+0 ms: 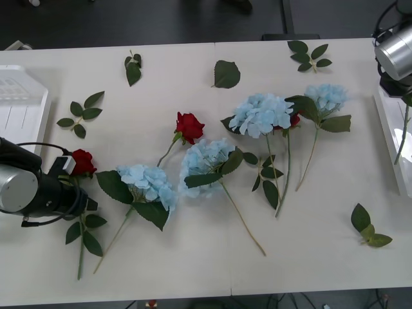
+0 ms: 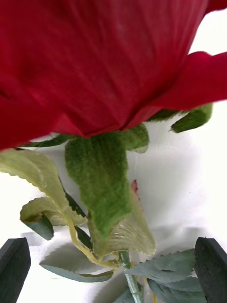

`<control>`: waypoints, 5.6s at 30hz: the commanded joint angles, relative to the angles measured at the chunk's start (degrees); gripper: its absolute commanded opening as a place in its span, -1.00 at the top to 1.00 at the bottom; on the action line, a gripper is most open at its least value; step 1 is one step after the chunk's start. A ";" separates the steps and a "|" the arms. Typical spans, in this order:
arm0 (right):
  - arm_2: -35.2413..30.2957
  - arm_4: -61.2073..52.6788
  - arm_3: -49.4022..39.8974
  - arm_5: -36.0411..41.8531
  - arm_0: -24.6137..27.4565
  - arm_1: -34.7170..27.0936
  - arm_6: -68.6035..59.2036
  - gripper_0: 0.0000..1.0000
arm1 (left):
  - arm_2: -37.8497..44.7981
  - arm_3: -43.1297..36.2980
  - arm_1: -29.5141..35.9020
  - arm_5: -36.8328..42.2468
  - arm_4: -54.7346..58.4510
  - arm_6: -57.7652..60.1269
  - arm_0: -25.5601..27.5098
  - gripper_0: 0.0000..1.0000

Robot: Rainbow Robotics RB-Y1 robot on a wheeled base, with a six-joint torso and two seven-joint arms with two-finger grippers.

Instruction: Place the red flowers into the right box and the blue flowers into the left box. If a person shows an open palm, hand one flower to the person first, then continue sorting.

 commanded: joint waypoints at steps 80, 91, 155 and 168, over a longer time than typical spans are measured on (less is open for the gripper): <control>-2.38 -80.67 11.51 12.90 -2.76 -6.65 30.04 -0.97 | -1.76 -27.33 -19.33 -49.36 11.80 -2.92 -9.49 1.00; -0.62 -100.89 6.15 23.35 -2.76 -5.25 31.97 -0.97 | -8.53 -16.43 -29.61 -58.50 7.14 -3.80 -15.38 1.00; -6.25 -96.85 6.59 17.99 -2.68 1.43 29.95 1.00 | -4.57 -15.12 -25.40 -58.24 5.91 -5.38 -17.93 -1.00; -12.49 -76.28 17.40 17.55 -2.76 -12.89 21.34 1.00 | 20.57 -28.83 -13.79 -11.74 29.11 -5.38 -12.66 -1.00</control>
